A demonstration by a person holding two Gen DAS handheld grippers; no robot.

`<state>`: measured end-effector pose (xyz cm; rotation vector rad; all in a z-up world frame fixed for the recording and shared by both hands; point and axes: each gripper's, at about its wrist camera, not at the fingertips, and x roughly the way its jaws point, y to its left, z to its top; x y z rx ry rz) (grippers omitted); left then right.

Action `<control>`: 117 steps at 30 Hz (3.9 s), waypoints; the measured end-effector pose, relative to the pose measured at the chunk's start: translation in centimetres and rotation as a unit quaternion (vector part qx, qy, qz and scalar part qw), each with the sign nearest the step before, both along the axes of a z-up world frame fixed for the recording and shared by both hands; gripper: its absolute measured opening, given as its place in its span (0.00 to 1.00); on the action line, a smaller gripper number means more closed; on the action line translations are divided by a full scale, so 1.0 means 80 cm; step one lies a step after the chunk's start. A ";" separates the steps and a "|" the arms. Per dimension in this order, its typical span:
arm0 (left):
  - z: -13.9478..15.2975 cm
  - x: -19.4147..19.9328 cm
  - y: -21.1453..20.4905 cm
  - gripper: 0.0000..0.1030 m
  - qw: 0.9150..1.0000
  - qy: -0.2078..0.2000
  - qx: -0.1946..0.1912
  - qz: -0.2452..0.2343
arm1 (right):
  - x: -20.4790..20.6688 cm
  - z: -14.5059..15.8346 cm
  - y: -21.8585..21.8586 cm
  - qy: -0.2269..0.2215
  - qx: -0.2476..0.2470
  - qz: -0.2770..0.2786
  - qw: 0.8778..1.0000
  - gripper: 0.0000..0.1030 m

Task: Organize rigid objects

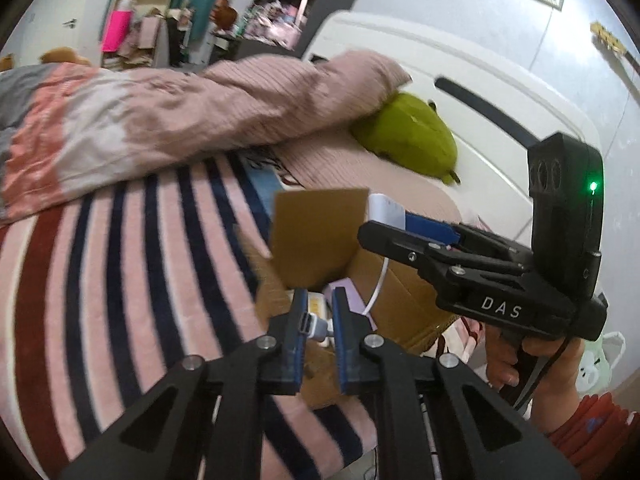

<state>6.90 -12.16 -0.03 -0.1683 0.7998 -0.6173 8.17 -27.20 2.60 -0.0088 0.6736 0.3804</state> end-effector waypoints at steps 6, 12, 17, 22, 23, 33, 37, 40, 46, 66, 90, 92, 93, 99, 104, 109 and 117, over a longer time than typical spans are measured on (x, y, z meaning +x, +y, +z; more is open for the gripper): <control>-0.029 0.028 -0.036 0.09 0.999 0.033 0.020 -0.007 | 0.019 -0.021 -0.039 0.029 -0.027 -0.018 0.999 0.53; -0.028 0.030 -0.039 0.46 0.999 0.026 0.041 0.015 | 0.024 -0.032 -0.046 0.043 -0.041 -0.022 0.998 0.54; -0.011 0.015 -0.033 0.68 0.998 -0.006 0.054 0.025 | 0.019 -0.033 -0.043 0.045 -0.039 -0.008 0.998 0.65; 0.006 0.000 -0.020 0.76 0.994 -0.035 0.083 0.054 | 0.009 -0.024 -0.040 0.034 -0.020 -0.007 0.999 0.65; 0.010 -0.004 -0.015 0.79 0.994 -0.039 0.083 0.061 | 0.006 -0.021 -0.040 0.030 -0.016 -0.006 0.999 0.65; 0.047 -0.046 0.045 0.99 0.979 -0.100 0.095 0.149 | -0.045 0.030 -0.042 -0.082 0.006 -0.010 0.997 0.70; 0.058 -0.063 0.067 0.99 0.968 -0.124 0.103 0.191 | -0.071 0.042 -0.033 -0.140 0.008 0.016 0.990 0.87; 0.059 -0.069 0.077 0.99 0.962 -0.127 0.112 0.212 | -0.086 0.043 -0.017 -0.164 -0.006 0.046 0.985 0.92; 0.055 -0.076 0.091 0.99 0.957 -0.122 0.116 0.236 | -0.088 0.031 0.001 -0.143 0.012 0.097 0.985 0.92; 0.048 -0.075 0.099 0.99 0.954 -0.111 0.119 0.251 | -0.091 0.020 0.005 -0.129 0.018 0.089 0.988 0.92; 0.053 -0.079 0.102 0.99 0.952 -0.110 0.116 0.262 | -0.084 0.015 -0.001 -0.123 0.025 0.099 0.987 0.92; 0.053 -0.079 0.103 0.99 0.952 -0.111 0.117 0.262 | -0.083 0.014 -0.001 -0.120 0.027 0.097 0.988 0.92; 0.053 -0.079 0.103 0.99 0.952 -0.110 0.116 0.262 | -0.083 0.013 -0.002 -0.118 0.028 0.096 0.988 0.92; 0.054 -0.079 0.102 0.99 0.951 -0.109 0.118 0.263 | -0.084 0.013 -0.002 -0.116 0.031 0.092 0.988 0.92; 0.054 -0.078 0.102 0.99 0.951 -0.109 0.119 0.263 | -0.086 0.014 -0.002 -0.119 0.033 0.091 0.988 0.92; 0.055 -0.080 0.104 0.99 0.951 -0.109 0.120 0.263 | -0.089 0.015 -0.001 -0.120 0.031 0.090 0.988 0.92; 0.054 -0.079 0.103 0.99 0.952 -0.106 0.121 0.261 | -0.090 0.015 -0.001 -0.120 0.033 0.089 0.988 0.92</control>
